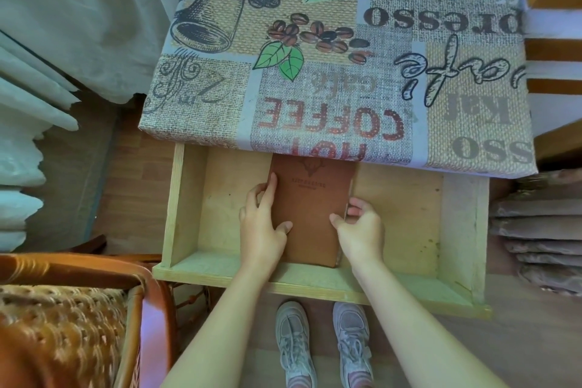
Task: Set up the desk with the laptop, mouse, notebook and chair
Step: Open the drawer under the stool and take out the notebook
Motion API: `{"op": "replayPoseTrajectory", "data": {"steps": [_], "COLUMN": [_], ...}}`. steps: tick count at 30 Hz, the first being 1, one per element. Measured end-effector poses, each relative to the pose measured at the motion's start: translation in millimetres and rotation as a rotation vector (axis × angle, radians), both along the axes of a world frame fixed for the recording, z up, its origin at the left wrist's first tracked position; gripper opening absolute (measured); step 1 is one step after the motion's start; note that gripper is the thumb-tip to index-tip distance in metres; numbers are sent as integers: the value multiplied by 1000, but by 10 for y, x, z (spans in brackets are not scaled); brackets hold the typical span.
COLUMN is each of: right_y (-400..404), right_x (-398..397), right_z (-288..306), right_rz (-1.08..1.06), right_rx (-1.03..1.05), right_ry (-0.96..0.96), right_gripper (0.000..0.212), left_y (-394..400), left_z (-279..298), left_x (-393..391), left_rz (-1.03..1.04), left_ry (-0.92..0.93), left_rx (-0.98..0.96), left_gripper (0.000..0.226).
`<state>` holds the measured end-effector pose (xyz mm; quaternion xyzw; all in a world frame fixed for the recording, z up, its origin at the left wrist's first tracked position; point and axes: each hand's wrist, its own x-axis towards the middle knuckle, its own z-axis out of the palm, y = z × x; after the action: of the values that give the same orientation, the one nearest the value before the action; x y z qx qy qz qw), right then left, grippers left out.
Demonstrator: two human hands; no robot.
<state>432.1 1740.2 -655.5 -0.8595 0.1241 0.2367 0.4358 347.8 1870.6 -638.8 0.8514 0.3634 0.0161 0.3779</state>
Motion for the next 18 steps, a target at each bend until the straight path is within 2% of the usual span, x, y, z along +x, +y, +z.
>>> {"op": "replayPoseTrajectory", "data": {"steps": [3, 6, 12, 15, 18], "right_y": [-22, -41, -147, -218, -294], "right_x": [28, 17, -18, -13, -81], "right_z": [2, 3, 169, 226, 294], "right_rz": [2, -6, 0, -9, -4], "right_rx": [0, 34, 251, 355, 369], "right_ry": [4, 6, 63, 91, 70], "right_gripper": [41, 46, 52, 53, 52], "left_y": [-10, -55, -38, -34, -81], "left_z": [40, 57, 171, 265, 360], "left_x": [-20, -36, -36, -40, -83], "left_rz": [4, 29, 99, 89, 61], "left_ry": [-40, -71, -118, -106, -89], "left_rx": [-85, -179, -382, -421, -419], "left_gripper": [94, 92, 88, 85, 85]}}
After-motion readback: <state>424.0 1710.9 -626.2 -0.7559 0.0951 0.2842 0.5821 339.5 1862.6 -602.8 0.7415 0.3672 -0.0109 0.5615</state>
